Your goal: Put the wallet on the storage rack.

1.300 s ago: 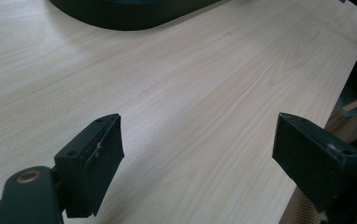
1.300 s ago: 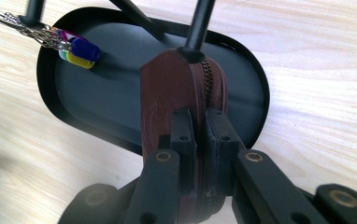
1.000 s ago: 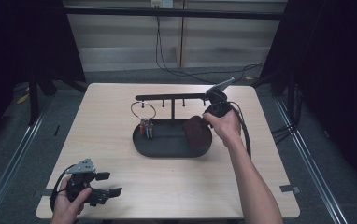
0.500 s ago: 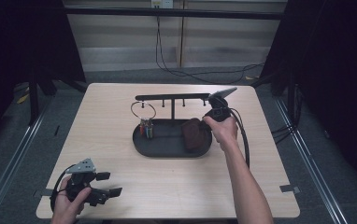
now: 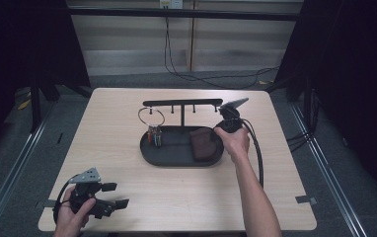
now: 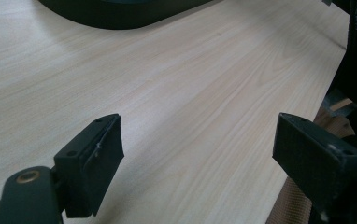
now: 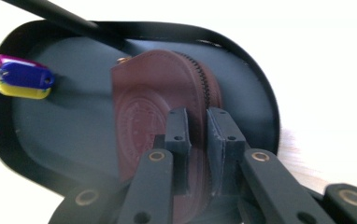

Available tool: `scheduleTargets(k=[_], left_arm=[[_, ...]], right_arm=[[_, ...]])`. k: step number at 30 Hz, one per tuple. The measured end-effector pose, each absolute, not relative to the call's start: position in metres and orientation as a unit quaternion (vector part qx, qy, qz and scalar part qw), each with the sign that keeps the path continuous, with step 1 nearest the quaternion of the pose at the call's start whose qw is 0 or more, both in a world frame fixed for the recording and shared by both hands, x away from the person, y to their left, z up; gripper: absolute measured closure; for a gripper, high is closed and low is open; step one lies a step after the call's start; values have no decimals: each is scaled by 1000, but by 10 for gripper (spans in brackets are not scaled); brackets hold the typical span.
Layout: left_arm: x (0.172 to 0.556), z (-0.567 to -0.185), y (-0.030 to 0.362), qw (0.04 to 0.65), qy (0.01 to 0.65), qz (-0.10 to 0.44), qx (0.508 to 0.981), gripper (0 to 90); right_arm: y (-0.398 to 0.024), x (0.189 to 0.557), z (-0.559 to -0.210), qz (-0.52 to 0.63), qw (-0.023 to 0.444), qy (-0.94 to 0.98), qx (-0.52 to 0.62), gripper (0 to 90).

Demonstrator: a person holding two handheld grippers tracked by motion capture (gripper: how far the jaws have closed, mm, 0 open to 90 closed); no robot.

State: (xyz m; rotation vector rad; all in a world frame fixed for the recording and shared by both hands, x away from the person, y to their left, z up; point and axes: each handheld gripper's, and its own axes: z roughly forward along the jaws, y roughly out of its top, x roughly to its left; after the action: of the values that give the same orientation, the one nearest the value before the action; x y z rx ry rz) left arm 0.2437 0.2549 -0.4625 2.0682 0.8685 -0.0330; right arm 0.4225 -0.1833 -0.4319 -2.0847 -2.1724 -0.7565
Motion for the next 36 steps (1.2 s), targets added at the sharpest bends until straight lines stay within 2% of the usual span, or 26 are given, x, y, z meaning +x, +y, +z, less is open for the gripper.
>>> scheduleTargets(k=[4,6,16,21,29,36], left_arm=[[244,-463,255,434,348,-14,831,160],[244,-463,255,433,350,-13,831,160],[244,-462,256,433,352,-13,830,161],[244,-462,257,432,352,-9,830,160],[244,-462,257,436,357,-10,826,161],[244,-462,257,435,358,-10,826,161]], right_arm=[[-184,421,-429,-256,19,-699,-668,698],[-184,420,-427,-256,23,-700,-666,685],[-194,400,-414,-275,6,-705,-654,386],[-201,387,-408,-279,-4,-712,-644,289],[-202,367,-409,-295,-18,-736,-609,256],[-202,343,-411,-316,-35,-742,-590,262]])
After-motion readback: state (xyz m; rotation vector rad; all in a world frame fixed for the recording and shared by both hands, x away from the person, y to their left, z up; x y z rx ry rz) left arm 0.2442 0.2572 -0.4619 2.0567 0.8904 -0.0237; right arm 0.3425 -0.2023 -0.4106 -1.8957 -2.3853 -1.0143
